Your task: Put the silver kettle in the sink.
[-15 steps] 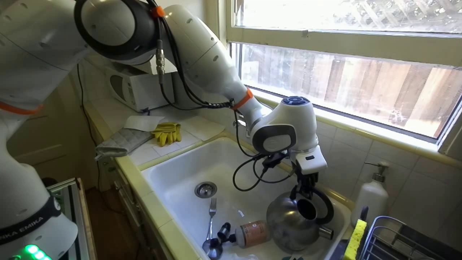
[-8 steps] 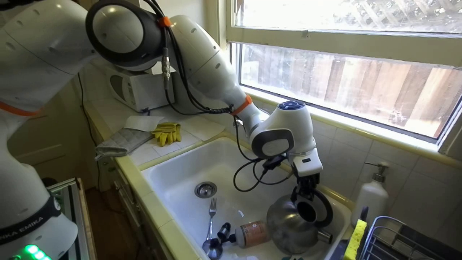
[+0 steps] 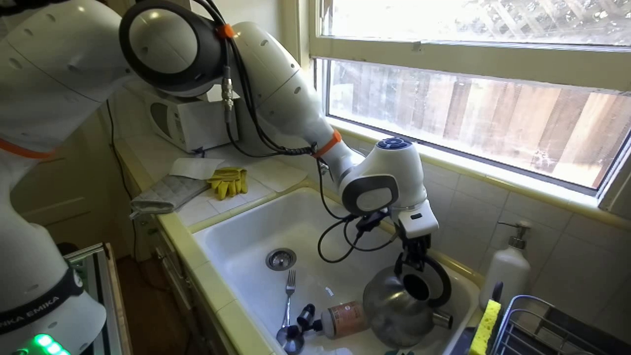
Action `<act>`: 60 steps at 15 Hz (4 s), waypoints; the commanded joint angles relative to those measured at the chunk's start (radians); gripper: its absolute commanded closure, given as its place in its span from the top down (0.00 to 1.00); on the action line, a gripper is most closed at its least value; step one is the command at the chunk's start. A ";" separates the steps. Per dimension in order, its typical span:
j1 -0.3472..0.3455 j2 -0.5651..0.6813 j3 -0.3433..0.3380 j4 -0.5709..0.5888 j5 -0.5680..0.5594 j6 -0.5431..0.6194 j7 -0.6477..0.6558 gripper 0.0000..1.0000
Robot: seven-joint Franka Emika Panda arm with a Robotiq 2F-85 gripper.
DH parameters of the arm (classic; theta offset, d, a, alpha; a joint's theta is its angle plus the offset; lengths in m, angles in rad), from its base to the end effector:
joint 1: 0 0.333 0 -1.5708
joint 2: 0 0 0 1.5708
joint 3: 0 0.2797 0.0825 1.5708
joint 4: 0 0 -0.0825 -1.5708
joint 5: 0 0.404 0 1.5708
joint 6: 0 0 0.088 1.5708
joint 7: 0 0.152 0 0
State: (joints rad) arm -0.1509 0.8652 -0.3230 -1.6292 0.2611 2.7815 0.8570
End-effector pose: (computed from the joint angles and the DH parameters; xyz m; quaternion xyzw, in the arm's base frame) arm 0.6381 -0.3177 0.0856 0.7491 -0.6386 0.1758 0.0129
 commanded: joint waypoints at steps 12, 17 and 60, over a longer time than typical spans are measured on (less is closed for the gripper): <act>0.058 -0.063 -0.097 -0.043 -0.066 -0.071 0.066 0.02; 0.051 -0.055 -0.079 -0.047 -0.056 -0.022 0.126 0.02; 0.257 -0.004 -0.221 -0.196 -0.192 0.153 0.519 0.02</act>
State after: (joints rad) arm 0.0979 0.8856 -0.5434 -1.7780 0.0919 2.8837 1.4013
